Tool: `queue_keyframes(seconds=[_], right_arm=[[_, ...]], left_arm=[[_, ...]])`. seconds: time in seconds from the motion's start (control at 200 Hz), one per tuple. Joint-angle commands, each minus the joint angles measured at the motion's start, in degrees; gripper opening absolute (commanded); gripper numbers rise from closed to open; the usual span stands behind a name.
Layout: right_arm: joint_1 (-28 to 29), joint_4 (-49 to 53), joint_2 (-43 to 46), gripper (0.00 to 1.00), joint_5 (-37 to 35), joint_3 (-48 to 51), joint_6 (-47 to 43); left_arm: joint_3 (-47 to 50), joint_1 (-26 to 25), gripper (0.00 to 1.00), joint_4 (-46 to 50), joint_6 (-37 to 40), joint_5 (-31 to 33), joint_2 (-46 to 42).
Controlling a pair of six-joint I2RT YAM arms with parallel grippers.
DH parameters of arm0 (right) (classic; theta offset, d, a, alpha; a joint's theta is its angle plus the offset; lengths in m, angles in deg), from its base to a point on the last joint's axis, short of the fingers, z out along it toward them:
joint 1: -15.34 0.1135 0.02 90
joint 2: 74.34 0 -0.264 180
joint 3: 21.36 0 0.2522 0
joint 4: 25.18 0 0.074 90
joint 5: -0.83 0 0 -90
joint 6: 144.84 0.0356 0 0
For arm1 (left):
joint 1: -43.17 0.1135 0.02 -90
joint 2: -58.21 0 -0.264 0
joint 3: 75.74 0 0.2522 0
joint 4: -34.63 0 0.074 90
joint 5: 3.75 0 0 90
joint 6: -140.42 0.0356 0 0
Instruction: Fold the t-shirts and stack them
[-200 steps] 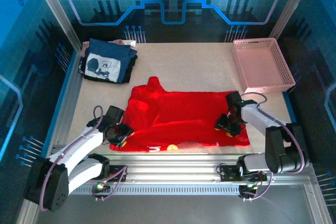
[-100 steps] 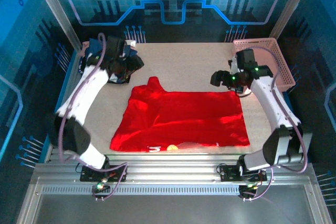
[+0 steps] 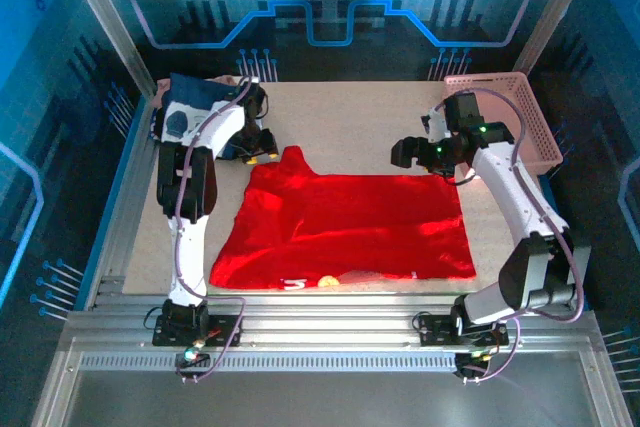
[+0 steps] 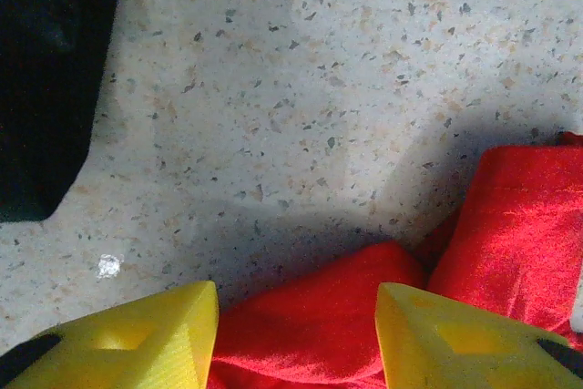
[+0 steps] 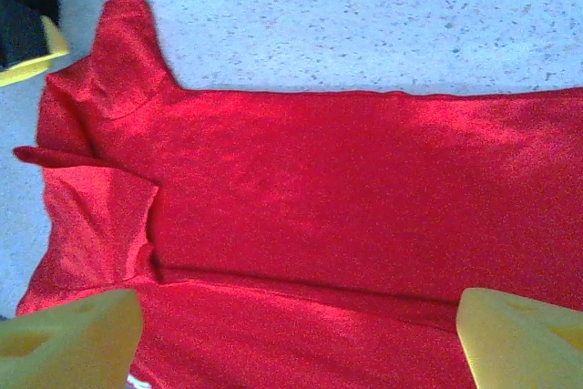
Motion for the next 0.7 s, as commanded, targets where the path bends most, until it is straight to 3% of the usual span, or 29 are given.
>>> queue_keyframes(seconds=[0.0, 0.17, 0.28, 0.47, 0.695], right_arm=[[0.8, -0.5, 2.9, 0.91, 2.4, 1.2, 1.1], [0.9, -0.8, 2.8, 0.91, 3.0, -0.1, 1.2], [1.1, -0.9, 2.1, 0.91, 3.1, -1.2, 1.5], [1.6, -1.3, 1.1, 0.9, 3.5, -2.0, 1.8], [1.9, -1.7, 1.4, 0.9, 2.4, -0.1, 1.7]], left_arm=[[-2.5, 0.5, 0.48, 1.5, 2.6, -0.3, 2.8], [-1.4, 0.5, 0.45, 0.6, 3.4, -0.2, 5.1], [-1.4, 0.5, 0.37, 0.7, 4.4, -2.2, 6.2], [4.4, 1.9, 0.01, -3.0, 3.2, -1.4, 2.0], [14.9, 5.2, 0.0, -12.9, -2.0, 1.2, -9.6]])
